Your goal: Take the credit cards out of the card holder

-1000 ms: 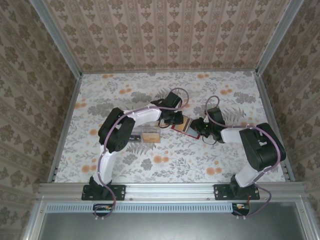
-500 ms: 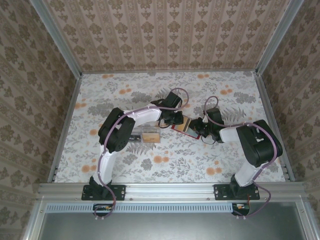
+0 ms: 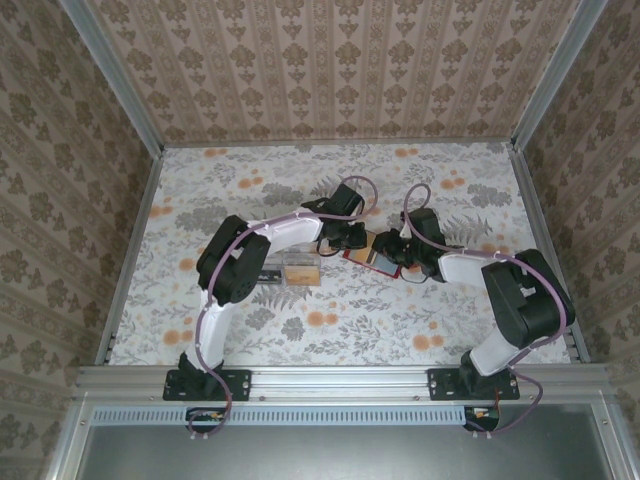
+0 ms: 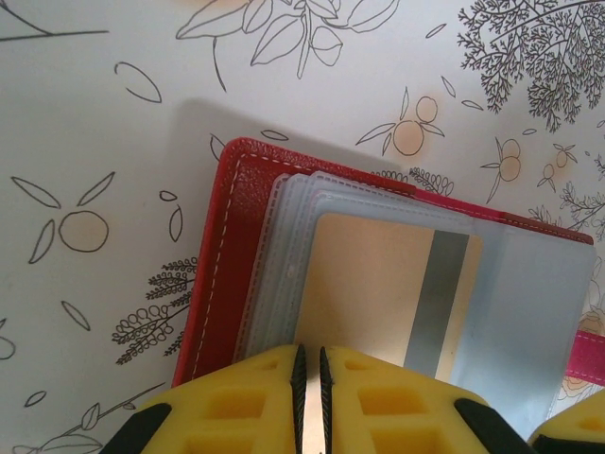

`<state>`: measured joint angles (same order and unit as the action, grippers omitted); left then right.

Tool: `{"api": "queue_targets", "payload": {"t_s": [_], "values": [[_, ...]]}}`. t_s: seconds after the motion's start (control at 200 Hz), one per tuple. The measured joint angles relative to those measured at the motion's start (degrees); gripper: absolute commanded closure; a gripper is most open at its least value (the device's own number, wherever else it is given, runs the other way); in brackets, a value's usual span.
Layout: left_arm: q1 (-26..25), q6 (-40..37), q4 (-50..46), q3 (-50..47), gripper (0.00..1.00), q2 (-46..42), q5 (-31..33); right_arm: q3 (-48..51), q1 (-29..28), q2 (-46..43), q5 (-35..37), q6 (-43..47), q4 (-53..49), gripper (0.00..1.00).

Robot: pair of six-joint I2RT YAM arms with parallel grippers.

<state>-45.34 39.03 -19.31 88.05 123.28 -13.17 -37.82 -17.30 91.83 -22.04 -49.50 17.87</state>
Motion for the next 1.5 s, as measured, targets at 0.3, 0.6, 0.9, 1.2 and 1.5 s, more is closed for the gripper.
{"api": "queue_targets", "payload": {"t_s": [0.3, 0.6, 0.9, 1.2, 1.5], "values": [[0.02, 0.00, 0.00, 0.00, 0.84, 0.02, -0.11, -0.13, 0.00, 4.46, 0.15, 0.02, -0.39, 0.80], [0.02, 0.02, -0.02, 0.00, 0.84, 0.02, -0.11, -0.11, 0.00, 4.46, 0.61, 0.04, -0.55, 0.81], [0.02, 0.00, -0.04, 0.00, 0.84, 0.02, -0.09, 0.61, 0.31, 4.09, 0.66, 0.02, -0.52, 0.81], [0.02, 0.00, -0.17, 0.00, 0.84, 0.02, -0.09, 1.66, 1.05, 3.43, 0.66, -0.07, -0.74, 0.82], [0.02, 0.00, -0.22, 0.00, 0.84, 0.02, -0.37, 1.20, 1.20, 5.29, -1.46, -0.66, 1.51, 0.82]]}}
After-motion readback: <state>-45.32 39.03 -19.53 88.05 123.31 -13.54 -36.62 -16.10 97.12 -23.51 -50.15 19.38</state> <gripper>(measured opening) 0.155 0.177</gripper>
